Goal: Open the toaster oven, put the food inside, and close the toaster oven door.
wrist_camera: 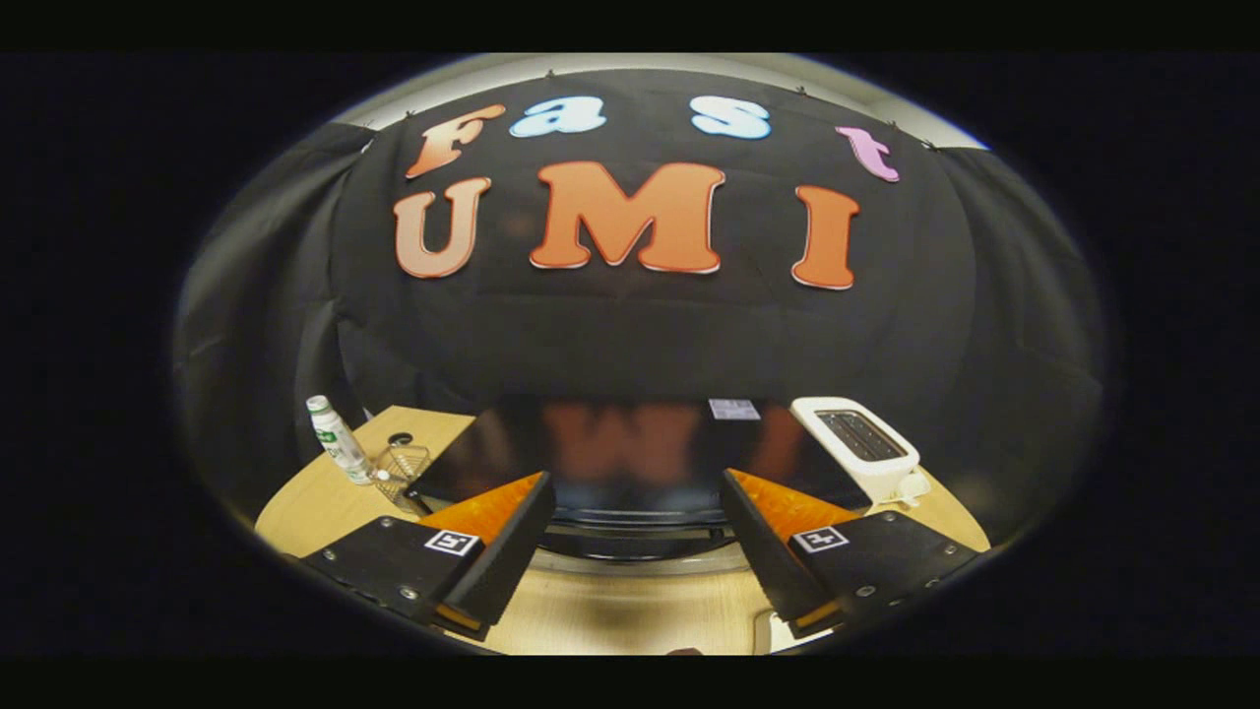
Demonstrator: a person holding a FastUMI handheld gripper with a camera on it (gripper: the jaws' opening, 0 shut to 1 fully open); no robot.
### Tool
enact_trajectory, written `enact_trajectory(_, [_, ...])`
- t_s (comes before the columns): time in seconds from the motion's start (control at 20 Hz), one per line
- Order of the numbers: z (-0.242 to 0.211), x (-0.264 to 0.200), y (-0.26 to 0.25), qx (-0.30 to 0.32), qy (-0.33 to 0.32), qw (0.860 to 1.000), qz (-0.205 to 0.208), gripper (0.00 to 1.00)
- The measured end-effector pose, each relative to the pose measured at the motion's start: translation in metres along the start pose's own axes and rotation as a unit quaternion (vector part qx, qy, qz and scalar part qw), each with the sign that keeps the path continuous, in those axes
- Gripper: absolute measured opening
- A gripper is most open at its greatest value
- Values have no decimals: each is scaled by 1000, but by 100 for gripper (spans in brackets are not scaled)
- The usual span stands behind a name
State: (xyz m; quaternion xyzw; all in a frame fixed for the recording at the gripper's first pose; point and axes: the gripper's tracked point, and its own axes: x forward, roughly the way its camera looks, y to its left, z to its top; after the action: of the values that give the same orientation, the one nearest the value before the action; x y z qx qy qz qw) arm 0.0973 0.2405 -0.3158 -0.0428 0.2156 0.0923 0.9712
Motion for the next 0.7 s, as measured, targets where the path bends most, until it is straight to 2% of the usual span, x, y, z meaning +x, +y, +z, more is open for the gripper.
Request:
enact_trajectory(0.15, [-21, 1, 4, 6, 23, 1000, 1, 100])
enact_trajectory(0.4, [-25, -4, 4, 30, 22, 999, -5, 99])
enact_trajectory(0.7, [-57, -49, 6, 28, 38, 999, 1, 99])
